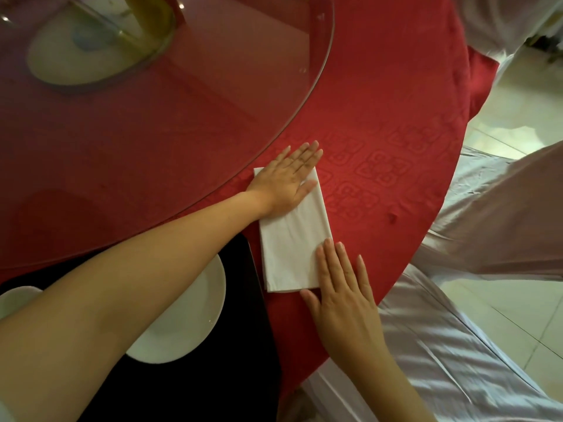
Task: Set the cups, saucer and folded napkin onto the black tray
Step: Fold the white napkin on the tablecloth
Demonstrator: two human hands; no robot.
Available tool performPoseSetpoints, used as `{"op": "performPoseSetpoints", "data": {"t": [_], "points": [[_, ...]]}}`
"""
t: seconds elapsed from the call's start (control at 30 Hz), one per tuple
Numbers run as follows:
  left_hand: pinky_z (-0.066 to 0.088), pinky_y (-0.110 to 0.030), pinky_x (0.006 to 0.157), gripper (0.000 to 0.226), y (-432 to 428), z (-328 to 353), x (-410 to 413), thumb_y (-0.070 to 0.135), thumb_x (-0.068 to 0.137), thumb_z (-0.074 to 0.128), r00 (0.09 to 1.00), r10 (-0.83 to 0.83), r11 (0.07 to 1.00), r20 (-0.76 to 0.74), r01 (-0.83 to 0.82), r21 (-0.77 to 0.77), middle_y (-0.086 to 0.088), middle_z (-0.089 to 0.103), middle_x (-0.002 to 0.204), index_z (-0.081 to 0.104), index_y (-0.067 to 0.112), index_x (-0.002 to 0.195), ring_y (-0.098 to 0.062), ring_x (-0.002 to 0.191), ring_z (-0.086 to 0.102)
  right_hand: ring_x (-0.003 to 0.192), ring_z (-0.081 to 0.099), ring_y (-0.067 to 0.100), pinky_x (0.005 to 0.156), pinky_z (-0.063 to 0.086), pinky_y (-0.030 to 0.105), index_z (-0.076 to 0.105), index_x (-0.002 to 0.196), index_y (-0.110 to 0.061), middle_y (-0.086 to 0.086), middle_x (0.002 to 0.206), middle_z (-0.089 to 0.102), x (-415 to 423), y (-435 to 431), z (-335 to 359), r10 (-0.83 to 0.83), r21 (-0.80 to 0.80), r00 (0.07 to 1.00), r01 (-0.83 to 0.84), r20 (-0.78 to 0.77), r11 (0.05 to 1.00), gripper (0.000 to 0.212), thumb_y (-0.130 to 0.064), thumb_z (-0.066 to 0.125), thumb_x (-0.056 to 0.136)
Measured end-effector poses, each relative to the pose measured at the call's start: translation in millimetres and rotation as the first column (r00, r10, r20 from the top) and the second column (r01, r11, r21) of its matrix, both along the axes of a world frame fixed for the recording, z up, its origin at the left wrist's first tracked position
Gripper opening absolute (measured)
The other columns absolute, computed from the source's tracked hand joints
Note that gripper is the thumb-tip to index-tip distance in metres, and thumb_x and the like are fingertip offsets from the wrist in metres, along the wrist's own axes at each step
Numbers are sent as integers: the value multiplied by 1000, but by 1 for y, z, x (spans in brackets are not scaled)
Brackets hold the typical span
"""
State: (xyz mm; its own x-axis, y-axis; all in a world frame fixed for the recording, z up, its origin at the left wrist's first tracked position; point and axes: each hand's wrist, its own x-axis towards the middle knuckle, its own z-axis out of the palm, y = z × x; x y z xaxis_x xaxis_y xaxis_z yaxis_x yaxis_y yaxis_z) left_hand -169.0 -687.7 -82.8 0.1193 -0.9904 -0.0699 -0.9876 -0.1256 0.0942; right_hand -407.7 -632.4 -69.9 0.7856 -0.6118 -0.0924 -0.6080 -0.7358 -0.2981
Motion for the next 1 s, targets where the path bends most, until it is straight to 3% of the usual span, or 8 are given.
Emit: {"op": "performPoseSetpoints", "data": {"t": [0.13, 0.2, 0.33, 0.4, 0.53, 0.7, 0.83, 1.0], "points": [[0, -33, 120, 54, 3, 0, 0, 29, 99, 20, 992, 112, 992, -59, -115, -55, -4, 5, 158, 1, 12, 147, -14, 146, 1, 141, 23, 25, 114, 7, 43, 32, 141, -5, 9, 150, 30, -4, 21, 4, -89, 26, 995, 88, 35, 996, 62, -41, 28, 91], [2, -32, 120, 51, 4, 2, 1, 25, 100, 23, 983, 139, 985, -121, -149, -83, -6, 14, 157, 10, 10, 146, -15, 146, 8, 134, 41, 27, 112, 21, 43, 50, 131, -5, 10, 140, 48, -5, 25, 5, -158, 25, 977, 156, 145, 987, 51, -33, 33, 92], [9, -29, 118, 43, 6, 8, 0, 16, 98, 33, 950, 173, 965, -261, -217, -150, -11, 29, 152, 32, 6, 141, -20, 144, 20, 93, 60, 25, 82, 51, 43, 70, 96, -8, 5, 104, 72, -1, 8, 13, -290, 85, 873, 279, 393, 956, 23, -18, 51, 89], [18, -30, 115, 41, 9, 12, -1, 15, 96, 40, 918, 218, 946, -331, -282, -161, -13, 38, 147, 42, 4, 135, -24, 140, 27, 81, 55, 23, 72, 49, 39, 67, 92, -7, 6, 89, 70, 6, -3, 18, -348, 142, 846, 318, 403, 937, 11, -11, 58, 87], [35, -28, 97, 27, 5, 23, -3, 10, 87, 53, 886, 273, 905, -376, -368, -211, -12, 60, 119, 59, 4, 112, -27, 117, 47, 83, 49, 20, 72, 43, 33, 58, 108, -7, 7, 93, 61, 24, -16, 21, -391, 263, 874, 321, 289, 910, 24, -14, 58, 86], [40, -29, 87, 21, -3, 37, 3, 11, 82, 56, 835, 342, 890, -431, -435, -137, -11, 64, 107, 63, 6, 102, -26, 104, 53, 90, 51, 21, 79, 46, 37, 56, 113, -11, 5, 101, 57, 31, -19, 18, -391, 276, 889, 323, 240, 905, 30, -14, 57, 83], [42, -30, 80, 17, -6, 44, 7, 14, 83, 53, 863, 346, 903, -368, -413, -118, -8, 64, 100, 64, 9, 96, -24, 99, 53, 88, 51, 21, 79, 46, 37, 58, 112, -9, 6, 98, 58, 29, -16, 17, -404, 269, 876, 335, 263, 903, 29, -12, 60, 83], [42, -33, 74, 32, -19, 59, 11, 36, 88, 52, 849, 409, 912, -334, -377, 159, -4, 57, 85, 65, 7, 90, -17, 82, 52, 89, 52, 21, 80, 46, 38, 58, 112, -9, 7, 98, 58, 30, -16, 16, -410, 273, 872, 339, 269, 900, 29, -13, 61, 83]]}}
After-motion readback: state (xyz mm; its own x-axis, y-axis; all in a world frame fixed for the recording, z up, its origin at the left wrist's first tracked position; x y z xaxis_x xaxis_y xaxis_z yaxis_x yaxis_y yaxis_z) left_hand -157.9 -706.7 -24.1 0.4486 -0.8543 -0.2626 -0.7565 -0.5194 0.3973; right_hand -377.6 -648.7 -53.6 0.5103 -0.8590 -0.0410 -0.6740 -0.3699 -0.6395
